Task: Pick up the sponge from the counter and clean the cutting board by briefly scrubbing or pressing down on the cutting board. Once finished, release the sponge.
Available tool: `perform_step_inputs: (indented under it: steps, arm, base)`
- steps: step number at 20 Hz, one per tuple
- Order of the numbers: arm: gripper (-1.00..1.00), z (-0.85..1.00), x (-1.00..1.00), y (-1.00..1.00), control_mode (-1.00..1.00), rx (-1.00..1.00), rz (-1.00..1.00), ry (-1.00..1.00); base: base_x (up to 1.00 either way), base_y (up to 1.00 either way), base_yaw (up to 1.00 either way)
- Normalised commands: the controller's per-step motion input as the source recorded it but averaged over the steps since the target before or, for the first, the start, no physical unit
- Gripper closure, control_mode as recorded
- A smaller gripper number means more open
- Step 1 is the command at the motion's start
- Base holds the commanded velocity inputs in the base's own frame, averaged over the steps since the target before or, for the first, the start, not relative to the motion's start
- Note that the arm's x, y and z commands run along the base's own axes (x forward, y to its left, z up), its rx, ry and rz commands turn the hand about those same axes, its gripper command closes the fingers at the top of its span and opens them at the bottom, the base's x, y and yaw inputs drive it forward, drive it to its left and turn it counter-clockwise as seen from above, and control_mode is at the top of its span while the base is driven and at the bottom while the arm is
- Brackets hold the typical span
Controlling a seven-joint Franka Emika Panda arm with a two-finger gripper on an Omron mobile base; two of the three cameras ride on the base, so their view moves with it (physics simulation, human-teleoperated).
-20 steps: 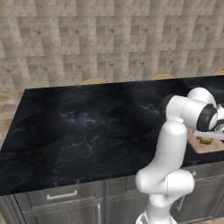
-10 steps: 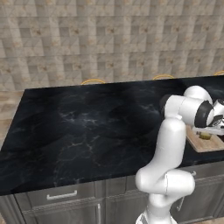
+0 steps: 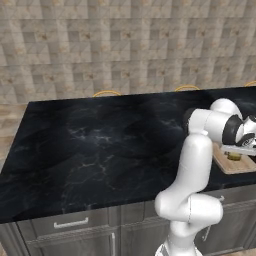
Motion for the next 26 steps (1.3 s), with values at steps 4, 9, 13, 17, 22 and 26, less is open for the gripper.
perform_step_inputs:
  steps: [4, 9, 13, 17, 22, 26]
  arm:
    - [1.0, -0.62, -0.61, 0.91, -1.0, -0.09, 0.0, 0.0]
    - [1.0, -0.43, -0.99, 1.0, -1.0, -0.09, 0.02, -0.01]
    - [1.0, 0.13, -0.23, 0.56, -1.0, -0.02, 0.0, -0.16]
    - [1.0, 0.05, 0.28, 0.05, -1.0, 0.0, 0.0, -0.06]
    - [1.0, -0.37, 0.14, -0.05, -1.0, 0.0, 0.0, 0.0]
    - [1.0, -0.47, -0.07, 0.0, -1.0, 0.02, 0.0, 0.04]
  base:
    - [0.0, 0.0, 0.0]
    - [0.0, 0.0, 0.0]
    - [0.0, 0.0, 0.0]
    - [0.0, 0.0, 0.0]
    - [0.0, 0.0, 0.0]
    - [0.0, 0.0, 0.0]
